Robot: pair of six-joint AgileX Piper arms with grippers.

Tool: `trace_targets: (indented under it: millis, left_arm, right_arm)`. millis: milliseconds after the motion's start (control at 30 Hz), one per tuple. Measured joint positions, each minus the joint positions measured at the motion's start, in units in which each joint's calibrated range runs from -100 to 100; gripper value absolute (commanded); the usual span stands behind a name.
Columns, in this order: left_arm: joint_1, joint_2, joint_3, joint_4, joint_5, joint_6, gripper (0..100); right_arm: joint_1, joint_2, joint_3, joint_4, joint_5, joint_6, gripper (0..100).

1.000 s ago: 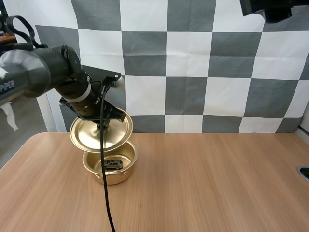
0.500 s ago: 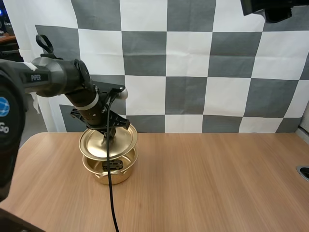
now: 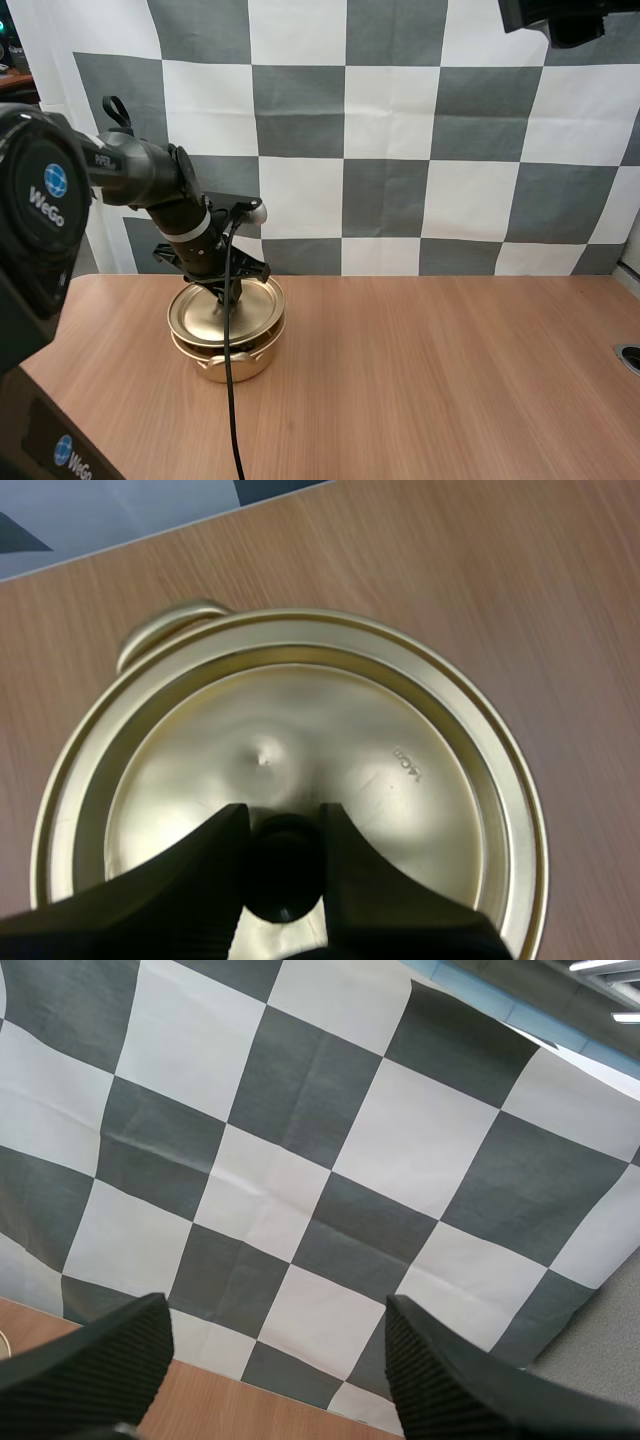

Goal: Open the pot, put the car inside, and close it

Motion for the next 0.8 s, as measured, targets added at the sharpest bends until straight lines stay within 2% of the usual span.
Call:
trace_targets:
  millis: [667, 733, 800]
  left_arm:
    - [0.00, 3.43, 3.34, 1.07, -4.20, 0.00, 0]
    - [0.00, 3.43, 3.34, 1.07, -4.03, 0.00, 3]
    - [0.00, 3.43, 3.34, 1.07, -3.87, -0.11, 12]
  right_arm:
    - [0.00, 0.00, 0.00, 0.12, 0.00, 0.00, 100]
    - [0.00, 0.00, 0.00, 0.36, 0.00, 0.00, 100]
    - [0.00, 0.00, 0.00, 0.36, 0.00, 0.00, 100]
